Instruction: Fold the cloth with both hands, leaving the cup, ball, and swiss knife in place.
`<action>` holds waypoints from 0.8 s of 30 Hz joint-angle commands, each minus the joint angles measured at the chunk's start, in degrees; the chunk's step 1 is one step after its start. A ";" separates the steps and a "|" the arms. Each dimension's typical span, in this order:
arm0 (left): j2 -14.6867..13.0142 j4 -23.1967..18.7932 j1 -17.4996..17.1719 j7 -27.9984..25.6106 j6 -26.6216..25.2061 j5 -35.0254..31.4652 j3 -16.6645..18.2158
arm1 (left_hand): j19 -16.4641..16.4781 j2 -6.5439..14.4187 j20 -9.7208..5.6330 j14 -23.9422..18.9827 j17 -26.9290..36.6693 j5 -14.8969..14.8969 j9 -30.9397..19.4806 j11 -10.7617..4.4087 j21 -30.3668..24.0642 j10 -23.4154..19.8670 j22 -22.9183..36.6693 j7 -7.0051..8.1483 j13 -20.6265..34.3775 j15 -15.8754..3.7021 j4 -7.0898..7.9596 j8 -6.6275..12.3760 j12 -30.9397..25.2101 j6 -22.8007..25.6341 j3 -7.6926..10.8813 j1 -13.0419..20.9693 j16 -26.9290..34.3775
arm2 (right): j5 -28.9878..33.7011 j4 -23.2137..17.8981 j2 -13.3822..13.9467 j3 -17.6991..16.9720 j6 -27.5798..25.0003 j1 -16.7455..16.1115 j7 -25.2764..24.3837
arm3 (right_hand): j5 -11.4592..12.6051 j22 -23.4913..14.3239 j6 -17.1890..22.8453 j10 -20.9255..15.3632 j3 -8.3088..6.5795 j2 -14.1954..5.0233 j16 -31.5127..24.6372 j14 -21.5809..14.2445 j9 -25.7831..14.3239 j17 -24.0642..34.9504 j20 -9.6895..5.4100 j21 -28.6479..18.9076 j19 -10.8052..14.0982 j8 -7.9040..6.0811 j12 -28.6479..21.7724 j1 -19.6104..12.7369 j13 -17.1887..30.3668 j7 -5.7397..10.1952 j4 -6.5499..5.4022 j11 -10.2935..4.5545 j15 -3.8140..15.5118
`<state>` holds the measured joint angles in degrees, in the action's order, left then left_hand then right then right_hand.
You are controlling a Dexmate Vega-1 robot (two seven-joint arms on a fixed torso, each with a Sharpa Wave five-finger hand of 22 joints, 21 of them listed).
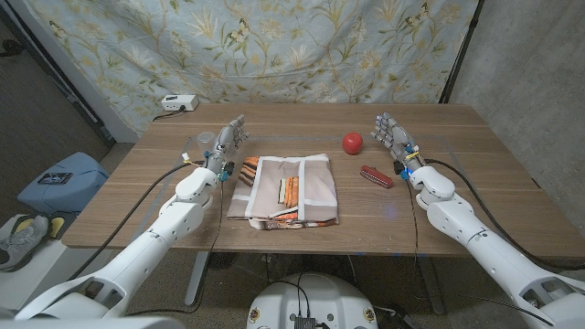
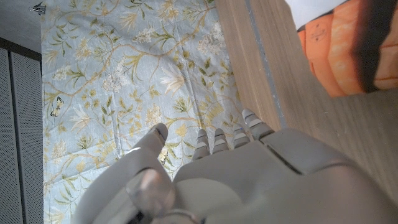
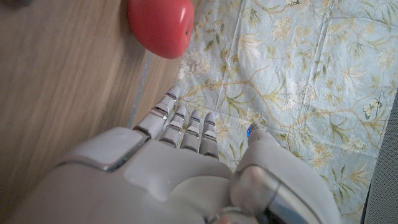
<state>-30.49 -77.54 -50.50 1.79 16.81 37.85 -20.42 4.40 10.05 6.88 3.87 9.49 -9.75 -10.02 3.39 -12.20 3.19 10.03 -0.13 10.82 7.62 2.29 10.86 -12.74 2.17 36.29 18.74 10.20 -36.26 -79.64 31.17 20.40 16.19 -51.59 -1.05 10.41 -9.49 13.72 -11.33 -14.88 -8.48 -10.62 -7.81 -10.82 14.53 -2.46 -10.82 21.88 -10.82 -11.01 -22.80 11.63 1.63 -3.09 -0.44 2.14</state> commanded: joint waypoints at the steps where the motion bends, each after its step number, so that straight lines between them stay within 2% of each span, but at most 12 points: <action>1: -2.22 -5.30 -4.00 -0.15 0.45 0.80 1.14 | 0.24 -0.01 0.36 -0.19 0.27 -0.41 -0.13 0.06 -0.16 0.05 0.18 0.20 0.08 0.36 -0.11 0.19 -0.33 0.77 0.36 0.70 0.44 | 0.94 -8.15 1.81 -0.66 -0.29 -5.09 -3.28 | 0.37 -0.22 0.54 -0.63 -0.44 0.08 -0.37 -0.46 -0.14 0.04 -2.12 -0.38 0.62 -0.38 -0.23 -0.62 0.08 -0.01 0.28 0.17 1.06; 4: -2.53 -5.91 -4.41 -0.04 0.56 0.83 1.27 | 0.38 -0.01 0.29 -0.23 0.26 -0.43 -0.14 0.01 -0.17 -0.02 0.18 0.20 0.08 0.32 -0.30 0.22 -0.29 1.05 0.39 0.83 0.40 | 0.95 -9.05 2.02 -0.72 -0.41 -5.77 -3.57 | 0.35 -0.22 0.62 -0.64 -0.50 0.11 -0.41 -0.52 -0.14 -0.12 -2.12 -0.35 0.61 -0.40 -0.23 -0.58 0.04 -0.10 0.35 0.65 0.98; 11: -3.42 -7.41 -5.19 -0.06 0.24 0.83 1.55 | 0.50 0.06 0.33 -0.46 0.26 -0.48 -0.14 0.16 -0.15 -0.14 0.18 0.13 0.08 0.34 -0.59 0.12 -0.24 1.12 0.49 1.07 0.40 | 1.54 -10.56 2.26 -0.78 -0.14 -6.95 -4.39 | 0.32 -0.23 0.74 -0.56 -0.59 0.10 -0.44 -0.51 -0.13 -0.31 -1.94 -0.33 0.62 -0.44 -0.21 -0.47 -0.01 -0.19 0.42 0.54 0.68; 24: -4.69 -7.96 -5.78 0.49 -0.05 0.86 1.98 | 0.58 0.00 0.26 -0.41 0.28 -0.52 -0.14 0.22 -0.05 -0.31 0.18 0.16 0.07 0.41 -1.10 -0.02 -0.12 1.28 0.47 1.42 0.25 | 2.82 -11.44 2.44 -0.47 -0.45 -7.25 -5.32 | 0.28 -0.23 0.70 -0.36 -0.78 0.27 -0.36 -0.22 -0.11 -0.74 -1.76 -0.25 0.50 -0.40 -0.16 -0.50 -0.08 -0.30 0.75 0.81 0.49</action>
<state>-34.08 -84.61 -55.52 1.82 17.14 38.68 -18.82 4.61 9.96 7.08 3.79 9.48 -9.97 -10.01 3.38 -12.20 3.19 10.02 -0.10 10.80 7.69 1.65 10.86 -12.74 2.78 36.59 19.47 10.20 -34.43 -89.73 33.36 19.76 15.93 -58.11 -5.44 10.41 -9.48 14.03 -11.50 -15.35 -8.55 -10.70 -7.81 -10.81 13.83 -2.46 -10.82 21.87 -11.03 -11.04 -22.87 11.45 1.32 -2.61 0.00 2.13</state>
